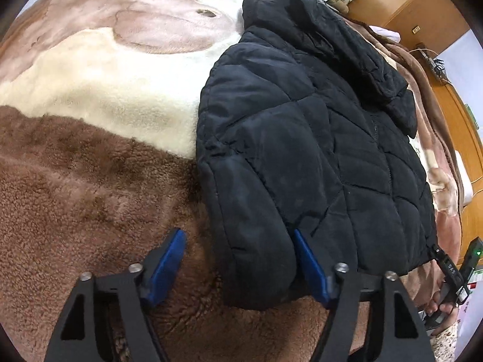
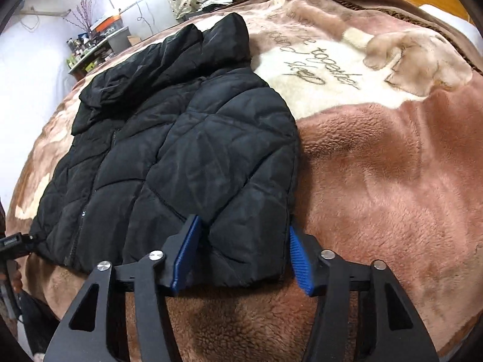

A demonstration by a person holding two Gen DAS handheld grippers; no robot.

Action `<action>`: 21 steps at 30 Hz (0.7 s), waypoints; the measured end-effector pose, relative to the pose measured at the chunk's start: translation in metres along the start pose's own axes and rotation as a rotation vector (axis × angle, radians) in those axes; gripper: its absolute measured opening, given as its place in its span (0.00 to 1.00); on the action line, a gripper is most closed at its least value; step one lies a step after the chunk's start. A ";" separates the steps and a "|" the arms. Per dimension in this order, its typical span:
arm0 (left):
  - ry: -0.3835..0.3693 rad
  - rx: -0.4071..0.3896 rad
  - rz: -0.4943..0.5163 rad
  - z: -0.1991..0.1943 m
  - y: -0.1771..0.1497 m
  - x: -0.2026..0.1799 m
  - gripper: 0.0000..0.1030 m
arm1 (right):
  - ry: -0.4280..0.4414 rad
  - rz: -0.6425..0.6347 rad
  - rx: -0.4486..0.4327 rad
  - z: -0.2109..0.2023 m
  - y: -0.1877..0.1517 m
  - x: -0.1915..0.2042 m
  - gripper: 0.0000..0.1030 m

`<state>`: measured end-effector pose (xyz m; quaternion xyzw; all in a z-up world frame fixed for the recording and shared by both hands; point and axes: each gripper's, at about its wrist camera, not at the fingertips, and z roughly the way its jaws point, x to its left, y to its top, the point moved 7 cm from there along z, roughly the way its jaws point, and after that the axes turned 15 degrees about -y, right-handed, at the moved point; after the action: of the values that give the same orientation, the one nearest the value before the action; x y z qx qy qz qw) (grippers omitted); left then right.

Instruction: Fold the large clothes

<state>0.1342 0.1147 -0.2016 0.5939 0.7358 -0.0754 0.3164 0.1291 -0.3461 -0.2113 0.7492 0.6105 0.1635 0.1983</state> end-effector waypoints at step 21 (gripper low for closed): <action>-0.071 -0.098 0.118 -0.070 0.011 -0.048 0.22 | 0.061 -0.075 -0.165 -0.085 0.020 0.020 0.15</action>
<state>0.1228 0.1123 -0.1168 0.6171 0.6906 -0.0414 0.3749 0.1083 -0.3214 -0.1276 0.7017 0.6282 0.2285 0.2466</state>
